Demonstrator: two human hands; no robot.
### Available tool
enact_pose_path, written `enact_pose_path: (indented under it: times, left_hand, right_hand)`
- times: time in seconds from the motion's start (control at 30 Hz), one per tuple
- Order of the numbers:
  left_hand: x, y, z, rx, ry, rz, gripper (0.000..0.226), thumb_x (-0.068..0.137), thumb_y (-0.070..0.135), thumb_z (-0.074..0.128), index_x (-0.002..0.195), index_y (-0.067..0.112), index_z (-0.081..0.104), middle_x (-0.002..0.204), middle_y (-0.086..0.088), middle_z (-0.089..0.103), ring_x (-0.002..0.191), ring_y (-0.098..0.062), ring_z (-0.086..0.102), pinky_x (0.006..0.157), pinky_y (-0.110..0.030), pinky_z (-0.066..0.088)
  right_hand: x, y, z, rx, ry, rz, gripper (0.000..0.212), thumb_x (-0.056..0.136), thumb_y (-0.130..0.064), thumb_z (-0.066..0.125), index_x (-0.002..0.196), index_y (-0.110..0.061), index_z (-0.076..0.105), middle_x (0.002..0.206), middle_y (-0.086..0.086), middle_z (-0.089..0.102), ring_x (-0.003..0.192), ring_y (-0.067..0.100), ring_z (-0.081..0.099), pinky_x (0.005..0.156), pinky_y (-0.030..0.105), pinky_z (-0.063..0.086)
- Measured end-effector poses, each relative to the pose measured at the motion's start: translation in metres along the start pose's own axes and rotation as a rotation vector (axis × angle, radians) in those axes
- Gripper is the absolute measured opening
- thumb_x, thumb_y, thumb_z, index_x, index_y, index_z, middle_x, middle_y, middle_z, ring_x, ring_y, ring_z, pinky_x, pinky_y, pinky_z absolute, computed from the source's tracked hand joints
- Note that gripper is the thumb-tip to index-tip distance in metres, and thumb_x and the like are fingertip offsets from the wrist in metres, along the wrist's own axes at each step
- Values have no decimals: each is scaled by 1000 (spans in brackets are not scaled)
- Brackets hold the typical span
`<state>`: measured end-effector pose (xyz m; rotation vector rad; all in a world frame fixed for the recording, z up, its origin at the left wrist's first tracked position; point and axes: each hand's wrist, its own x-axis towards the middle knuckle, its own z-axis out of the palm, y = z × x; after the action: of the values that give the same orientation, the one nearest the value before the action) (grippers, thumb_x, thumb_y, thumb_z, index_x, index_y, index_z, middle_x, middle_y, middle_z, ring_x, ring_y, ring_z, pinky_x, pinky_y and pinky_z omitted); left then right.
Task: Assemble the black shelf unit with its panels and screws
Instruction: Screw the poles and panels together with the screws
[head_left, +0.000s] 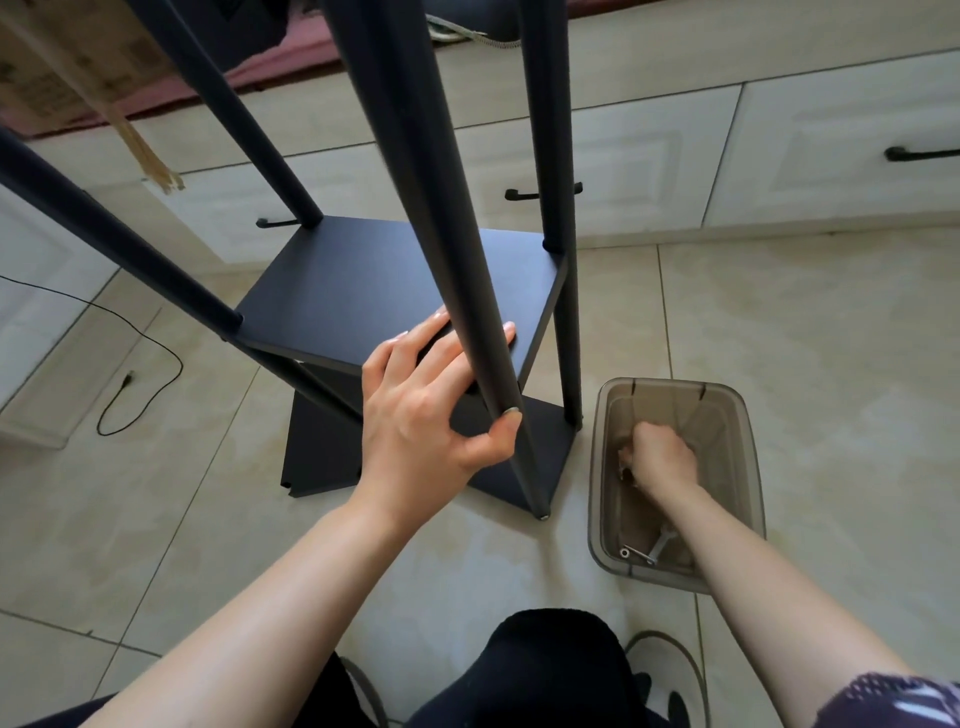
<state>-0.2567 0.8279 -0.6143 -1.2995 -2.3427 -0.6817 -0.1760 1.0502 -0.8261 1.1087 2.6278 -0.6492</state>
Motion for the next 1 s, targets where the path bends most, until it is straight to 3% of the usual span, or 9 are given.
enact_pose_path:
  times: [0.1,0.2,0.3,0.43,0.53,0.63,0.73,0.87,1.0]
  left_hand:
    - [-1,-2,1,-4,1,3,52,84,41,60,134,27,61,141,16,49,131,-27,53,104,-53,37]
    - [0,-1,2,2,-8,-4,52,85,41,59,135,26,61,142,12,53,133,-27,51,105,-52,37]
    - [-1,0,0,25,-50,-18,52,88,43,56,136,24,61,142,6,58,136,-27,49,108,-49,33]
    - [1,4,-10,57,-187,-60,56,92,49,47,142,26,55,148,5,53,145,-25,40,115,-47,27]
    - [3,6,-17,89,-283,-59,57,95,49,49,147,26,50,154,6,46,150,-23,31,120,-44,21]
    - [8,8,-24,101,-381,-72,61,96,49,50,152,26,42,160,8,36,154,-20,19,123,-41,12]
    - [11,10,-30,137,-459,-66,65,99,54,43,157,28,30,164,10,26,155,-20,9,124,-41,7]
    - [17,9,-35,223,-557,-37,69,102,56,37,161,28,14,167,10,13,156,-25,5,125,-43,7]
    - [19,9,-39,244,-607,-29,71,102,56,34,161,26,7,168,9,10,155,-30,4,125,-49,10]
  right_hand:
    - [-6,1,-8,387,24,53,21,94,-16,64,110,-4,62,109,18,66,103,35,62,89,46,53]
    - [-23,2,-20,631,81,11,21,92,-13,67,112,-7,66,109,10,68,103,24,63,92,39,52]
    - [-44,-1,-31,749,93,-89,10,94,-17,65,102,-20,70,100,-3,70,85,7,62,76,22,51]
    - [-68,-29,-52,1047,92,-141,16,99,-19,58,95,-15,73,85,1,73,79,12,68,67,24,57]
    - [-81,-61,-65,1264,62,-108,20,100,-25,56,93,-12,71,71,-5,69,65,5,63,58,16,52]
    - [-90,-90,-74,1439,2,-70,24,102,-27,52,93,-10,67,62,-7,64,57,5,60,55,19,50]
    - [-99,-114,-81,1424,24,-34,25,104,-28,44,92,-13,61,66,-6,67,65,6,65,57,20,49]
    - [-108,-132,-77,1281,-17,-74,39,105,-32,34,101,-9,65,92,11,71,89,22,67,84,40,51]
    - [-112,-137,-76,1306,-27,-162,42,105,-34,29,96,-4,58,61,11,64,58,21,61,68,39,47]
